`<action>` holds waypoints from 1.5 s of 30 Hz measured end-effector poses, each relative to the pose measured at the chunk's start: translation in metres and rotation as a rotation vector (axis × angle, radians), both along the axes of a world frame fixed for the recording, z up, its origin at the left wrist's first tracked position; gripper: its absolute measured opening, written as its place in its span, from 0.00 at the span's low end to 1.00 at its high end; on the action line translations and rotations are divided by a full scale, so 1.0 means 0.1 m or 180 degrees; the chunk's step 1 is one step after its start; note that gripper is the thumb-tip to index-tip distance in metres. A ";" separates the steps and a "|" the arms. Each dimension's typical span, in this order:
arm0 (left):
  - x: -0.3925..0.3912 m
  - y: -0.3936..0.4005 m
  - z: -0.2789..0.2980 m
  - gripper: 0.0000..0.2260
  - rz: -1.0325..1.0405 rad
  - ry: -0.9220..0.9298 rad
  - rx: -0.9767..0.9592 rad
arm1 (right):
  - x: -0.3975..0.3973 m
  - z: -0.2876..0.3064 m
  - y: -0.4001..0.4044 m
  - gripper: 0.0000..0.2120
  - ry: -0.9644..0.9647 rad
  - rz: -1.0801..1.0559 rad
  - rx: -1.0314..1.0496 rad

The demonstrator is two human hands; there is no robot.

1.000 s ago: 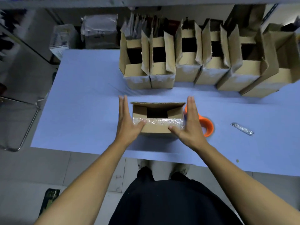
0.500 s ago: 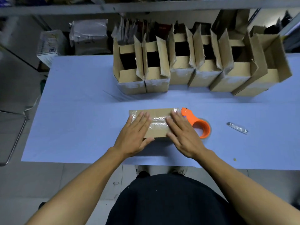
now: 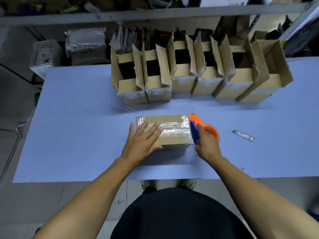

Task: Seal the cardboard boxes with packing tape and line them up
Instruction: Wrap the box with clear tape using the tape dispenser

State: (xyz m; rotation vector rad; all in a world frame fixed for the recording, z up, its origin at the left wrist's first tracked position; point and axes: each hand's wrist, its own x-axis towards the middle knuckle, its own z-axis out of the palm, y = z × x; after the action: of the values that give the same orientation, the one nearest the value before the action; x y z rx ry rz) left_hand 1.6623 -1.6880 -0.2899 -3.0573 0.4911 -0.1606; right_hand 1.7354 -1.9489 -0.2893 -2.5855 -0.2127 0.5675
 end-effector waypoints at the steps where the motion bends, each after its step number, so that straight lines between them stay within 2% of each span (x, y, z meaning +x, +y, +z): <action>1: -0.02 -0.02 -0.01 0.26 -0.0006 -0.0117 -0.0056 | 0.03 0.09 0.00 0.30 -0.0164 -0.0243 0.0179; 3: -0.03 -0.04 0.00 0.25 -0.0027 -0.0236 -0.0142 | 0.12 0.27 -0.02 0.22 -0.0410 -0.0747 0.0409; 7: 0.08 -0.02 0.02 0.25 -0.0090 -0.0250 -0.0201 | 0.35 0.60 0.00 0.23 -0.0487 -0.1038 0.0652; 9: 0.15 -0.02 0.02 0.24 -0.0132 -0.0200 -0.0257 | 0.43 0.85 0.05 0.28 -0.0669 -0.0729 0.0652; 11: 0.22 -0.03 0.03 0.24 -0.0191 -0.0147 -0.0281 | 0.47 1.10 0.17 0.28 -0.0715 -0.0333 0.0786; 14: 0.29 -0.01 0.07 0.24 -0.0335 -0.0065 -0.0330 | 0.41 1.32 0.44 0.29 -0.0388 0.0247 0.1091; 17: 0.34 0.03 0.17 0.26 -0.0467 0.0310 -0.0800 | 0.33 1.22 0.63 0.28 -0.0356 0.0825 0.0963; 19: 0.27 0.08 0.21 0.26 -0.0442 0.0490 -0.1030 | 0.32 1.16 0.64 0.28 -0.0373 0.0881 0.0946; 21: 0.10 0.15 0.22 0.23 0.0115 0.0310 -0.1606 | 0.35 1.16 0.58 0.32 -0.0317 0.0829 0.1030; 23: -0.01 0.19 0.26 0.13 0.1264 -0.0023 -0.2437 | 0.37 1.17 0.53 0.35 -0.0342 0.0907 0.1045; 24: 0.00 0.19 0.34 0.09 0.1955 0.0067 -0.3025 | 0.38 1.16 0.52 0.33 -0.0379 0.0995 0.1037; 26: 0.13 0.14 0.55 0.12 0.2973 0.0674 -0.4656 | 0.37 1.12 0.52 0.27 -0.0443 0.1176 0.0992; 27: 0.21 0.11 0.65 0.15 0.3143 0.1100 -0.5356 | 0.37 1.09 0.53 0.25 -0.0460 0.1244 0.0978; 28: 0.28 0.10 0.74 0.17 0.3122 0.1493 -0.5796 | 0.37 1.08 0.53 0.25 -0.0476 0.1295 0.0975; 29: 0.33 0.08 0.79 0.17 0.2993 0.1809 -0.5974 | 0.38 1.08 0.53 0.24 -0.0484 0.1326 0.0969; 32: 0.37 0.02 0.90 0.12 0.2646 0.2169 -0.6006 | 0.41 1.09 0.51 0.24 -0.0462 0.1390 0.0947; 37: 0.41 0.07 0.92 0.09 0.2729 0.2082 -0.5911 | 0.45 1.10 0.52 0.25 -0.0455 0.1510 0.0951; 41: 0.41 0.20 0.88 0.08 0.2791 0.2215 -0.5788 | 0.46 1.12 0.58 0.21 -0.0515 0.1627 0.0896; 45: 0.40 0.29 0.85 0.07 0.2868 0.2128 -0.5299 | 0.45 1.13 0.68 0.19 -0.0624 0.1798 0.0804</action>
State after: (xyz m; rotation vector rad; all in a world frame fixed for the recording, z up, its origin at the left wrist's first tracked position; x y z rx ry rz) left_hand 1.7024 -1.6587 -0.2047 -4.0905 -2.1080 0.9663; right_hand 1.7800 -1.8810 -0.1767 -2.3170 -1.0316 0.4362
